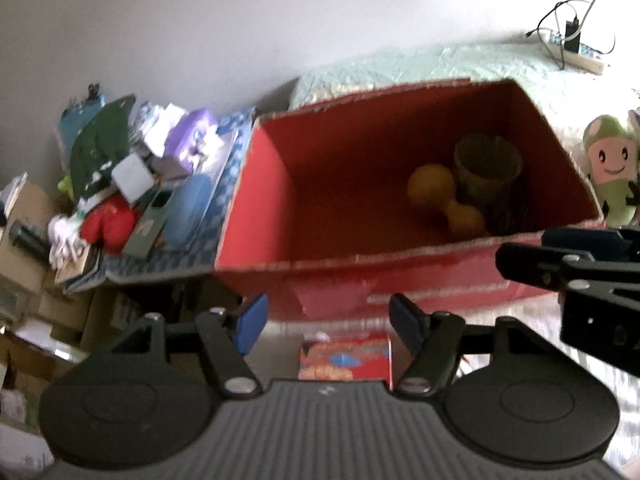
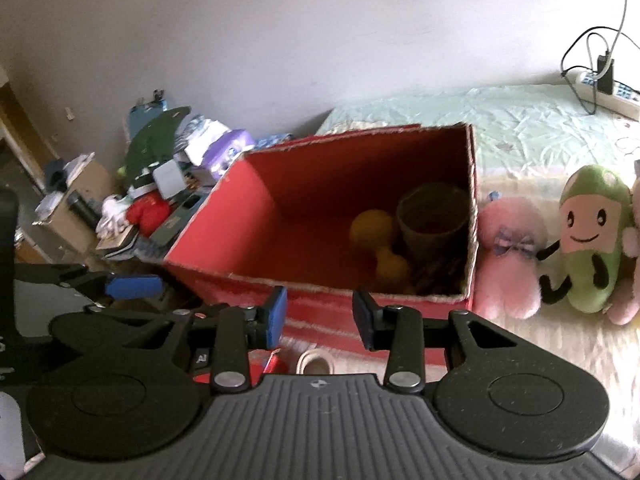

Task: Organize objects
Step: 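Withdraw the right gripper from the box toward the beige shoe, then lower the right gripper onto the beige shoe's ribbon and strap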

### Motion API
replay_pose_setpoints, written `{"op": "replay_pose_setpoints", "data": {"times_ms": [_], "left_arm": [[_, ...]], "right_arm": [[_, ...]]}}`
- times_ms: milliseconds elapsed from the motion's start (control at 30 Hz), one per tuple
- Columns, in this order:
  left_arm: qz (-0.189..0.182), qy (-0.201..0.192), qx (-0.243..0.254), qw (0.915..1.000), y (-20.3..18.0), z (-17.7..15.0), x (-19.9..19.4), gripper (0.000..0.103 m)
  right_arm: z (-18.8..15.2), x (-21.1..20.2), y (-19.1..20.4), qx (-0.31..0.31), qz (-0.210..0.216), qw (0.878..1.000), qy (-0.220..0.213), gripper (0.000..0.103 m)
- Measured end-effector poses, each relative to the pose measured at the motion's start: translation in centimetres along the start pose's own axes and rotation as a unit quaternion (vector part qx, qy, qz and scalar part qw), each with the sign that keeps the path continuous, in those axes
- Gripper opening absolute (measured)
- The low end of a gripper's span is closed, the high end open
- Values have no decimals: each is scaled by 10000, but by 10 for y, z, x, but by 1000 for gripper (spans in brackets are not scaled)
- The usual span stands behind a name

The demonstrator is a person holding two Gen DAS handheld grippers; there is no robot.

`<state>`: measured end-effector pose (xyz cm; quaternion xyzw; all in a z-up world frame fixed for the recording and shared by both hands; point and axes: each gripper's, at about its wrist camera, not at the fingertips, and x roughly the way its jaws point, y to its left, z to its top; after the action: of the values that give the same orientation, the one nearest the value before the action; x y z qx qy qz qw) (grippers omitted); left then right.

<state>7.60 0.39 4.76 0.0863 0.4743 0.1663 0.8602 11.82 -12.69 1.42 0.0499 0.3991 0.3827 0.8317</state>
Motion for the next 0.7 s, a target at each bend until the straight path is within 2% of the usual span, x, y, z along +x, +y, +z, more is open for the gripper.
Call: {"op": "replay_pose_setpoints", "data": {"times_ms": [233,467,700], "left_arm": [[-87,359,41,9993,-7,-16,6,72],[-444,413,217,9979,-7,-21,18,71],[-780,406,494,9949,-1,-26,34,72]], "right_arm": [[-14,1,-2,31,150,9996,257,36],[-27,5,-2,237,-175,9988,384,29],[-39,20,5,532,-437,9962,525,28]]}}
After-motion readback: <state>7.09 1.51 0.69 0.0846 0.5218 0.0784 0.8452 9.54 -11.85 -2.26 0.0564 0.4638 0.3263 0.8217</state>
